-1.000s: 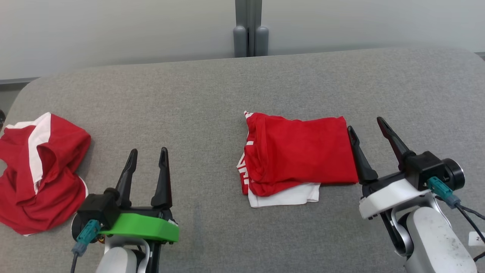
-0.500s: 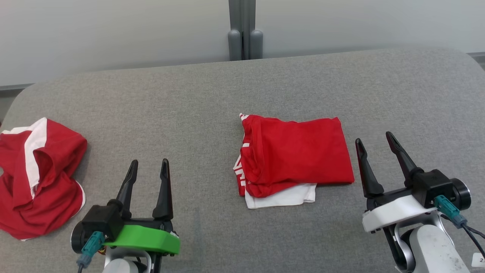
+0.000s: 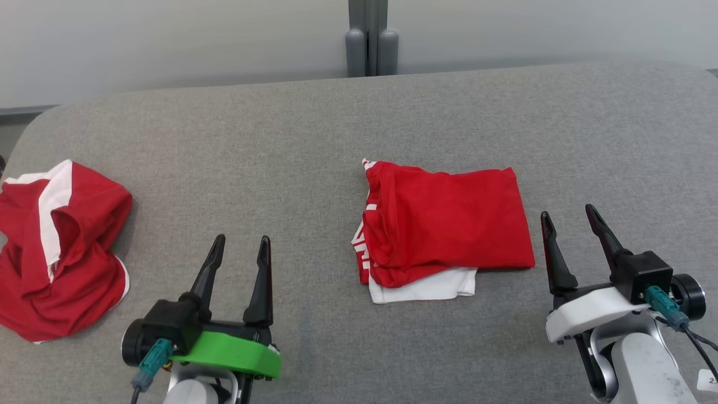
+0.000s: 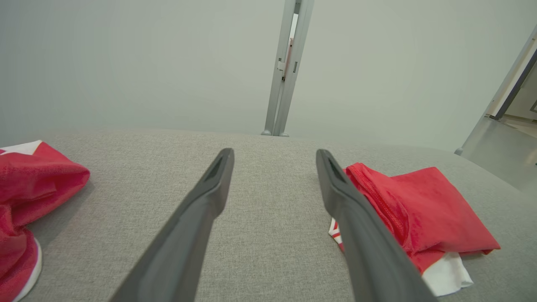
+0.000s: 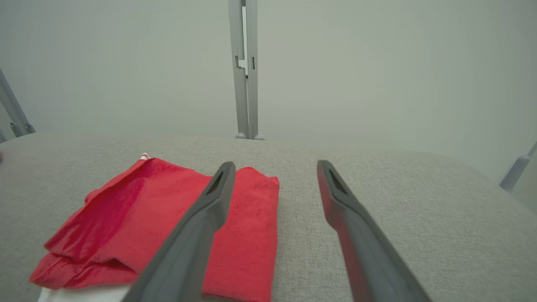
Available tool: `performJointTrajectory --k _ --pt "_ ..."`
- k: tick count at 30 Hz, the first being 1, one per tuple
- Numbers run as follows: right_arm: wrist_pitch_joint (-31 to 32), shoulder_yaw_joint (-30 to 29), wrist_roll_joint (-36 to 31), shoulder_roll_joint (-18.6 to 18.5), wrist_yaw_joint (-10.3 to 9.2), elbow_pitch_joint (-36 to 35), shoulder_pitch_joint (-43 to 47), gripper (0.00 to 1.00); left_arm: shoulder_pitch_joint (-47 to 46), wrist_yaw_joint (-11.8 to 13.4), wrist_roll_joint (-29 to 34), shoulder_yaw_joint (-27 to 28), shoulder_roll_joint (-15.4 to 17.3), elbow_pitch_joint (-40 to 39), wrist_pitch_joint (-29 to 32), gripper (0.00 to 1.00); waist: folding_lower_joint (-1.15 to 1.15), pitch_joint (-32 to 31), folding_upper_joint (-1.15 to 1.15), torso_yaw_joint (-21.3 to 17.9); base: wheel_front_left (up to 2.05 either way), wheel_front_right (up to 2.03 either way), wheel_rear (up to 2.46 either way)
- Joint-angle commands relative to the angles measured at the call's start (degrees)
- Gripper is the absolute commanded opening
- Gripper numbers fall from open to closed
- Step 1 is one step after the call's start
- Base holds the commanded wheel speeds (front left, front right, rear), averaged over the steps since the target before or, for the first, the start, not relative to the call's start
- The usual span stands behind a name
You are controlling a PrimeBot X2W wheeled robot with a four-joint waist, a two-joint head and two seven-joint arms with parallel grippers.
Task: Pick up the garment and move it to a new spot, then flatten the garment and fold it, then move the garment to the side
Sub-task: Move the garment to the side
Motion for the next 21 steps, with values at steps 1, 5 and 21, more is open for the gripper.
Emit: performJointTrajectory --k 1,5,21 --pt "-0.2 -0.8 -0.5 0.1 -0.02 1.6 -1.4 1.00 -1.5 -0.3 0.6 -0.5 0.1 -0.1 0.0 1.00 0.00 2.3 0.00 1.6 0.00 0.00 0.00" --pt "-0.2 -2.5 -0.5 0.6 -0.02 8.2 -4.6 1.00 -2.7 -0.7 0.9 -1.5 0.2 0.0 0.0 1.00 0.00 4.8 0.00 3.1 0.00 0.00 0.00" --pt "2.3 -0.9 2.5 -0.1 -0.01 31.9 -17.2 0.22 -6.3 -1.4 3.5 -3.5 0.1 0.2 0.0 1.00 0.00 9.0 0.00 6.2 0.00 0.00 0.00"
